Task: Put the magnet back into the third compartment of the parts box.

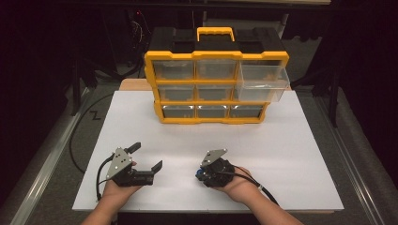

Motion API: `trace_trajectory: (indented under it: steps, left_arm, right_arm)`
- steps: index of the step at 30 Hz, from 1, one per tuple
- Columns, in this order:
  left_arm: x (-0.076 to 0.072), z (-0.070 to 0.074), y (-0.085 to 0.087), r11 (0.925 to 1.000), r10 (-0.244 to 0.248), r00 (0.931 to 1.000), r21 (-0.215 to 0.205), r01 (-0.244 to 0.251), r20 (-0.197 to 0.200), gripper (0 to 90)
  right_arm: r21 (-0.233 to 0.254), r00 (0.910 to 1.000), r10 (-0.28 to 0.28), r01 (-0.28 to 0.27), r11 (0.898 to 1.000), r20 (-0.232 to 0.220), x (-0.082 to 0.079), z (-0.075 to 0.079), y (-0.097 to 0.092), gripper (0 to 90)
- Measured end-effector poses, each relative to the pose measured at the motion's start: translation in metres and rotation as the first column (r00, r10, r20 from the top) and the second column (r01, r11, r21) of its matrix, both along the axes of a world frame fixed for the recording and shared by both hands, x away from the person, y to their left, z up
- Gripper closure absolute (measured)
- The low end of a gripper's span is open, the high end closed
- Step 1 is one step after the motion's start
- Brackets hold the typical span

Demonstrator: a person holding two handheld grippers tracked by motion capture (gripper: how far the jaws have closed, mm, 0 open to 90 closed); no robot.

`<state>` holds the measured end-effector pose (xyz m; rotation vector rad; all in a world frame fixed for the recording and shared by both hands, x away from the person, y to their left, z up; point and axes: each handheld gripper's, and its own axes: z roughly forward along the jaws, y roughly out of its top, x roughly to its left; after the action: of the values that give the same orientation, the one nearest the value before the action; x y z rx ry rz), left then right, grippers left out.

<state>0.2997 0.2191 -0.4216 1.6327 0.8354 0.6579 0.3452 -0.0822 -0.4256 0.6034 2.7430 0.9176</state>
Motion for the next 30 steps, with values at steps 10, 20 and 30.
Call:
trace_trajectory:
  steps: [10, 20, 30]
  left_arm:
    - [0.000, 0.000, 0.001, 1.0000, 0.000, 1.0000, -0.001, 0.000, 0.001, 0.2]
    - [0.000, 0.000, 0.001, 1.0000, 0.004, 1.0000, -0.006, -0.004, 0.002, 0.2]
    - [-0.001, 0.001, 0.001, 1.0000, 0.006, 1.0000, -0.007, -0.006, 0.005, 0.2]
  right_arm:
    - [-0.011, 0.9999, -0.008, 0.008, 1.000, -0.009, 0.001, 0.003, 0.000, 65.2]
    - [-0.008, 0.9999, -0.016, 0.016, 1.000, -0.007, 0.000, 0.009, -0.015, 65.1]
    - [-0.010, 0.9992, -0.038, 0.038, 0.999, 0.006, -0.001, 0.017, -0.038, 65.1]
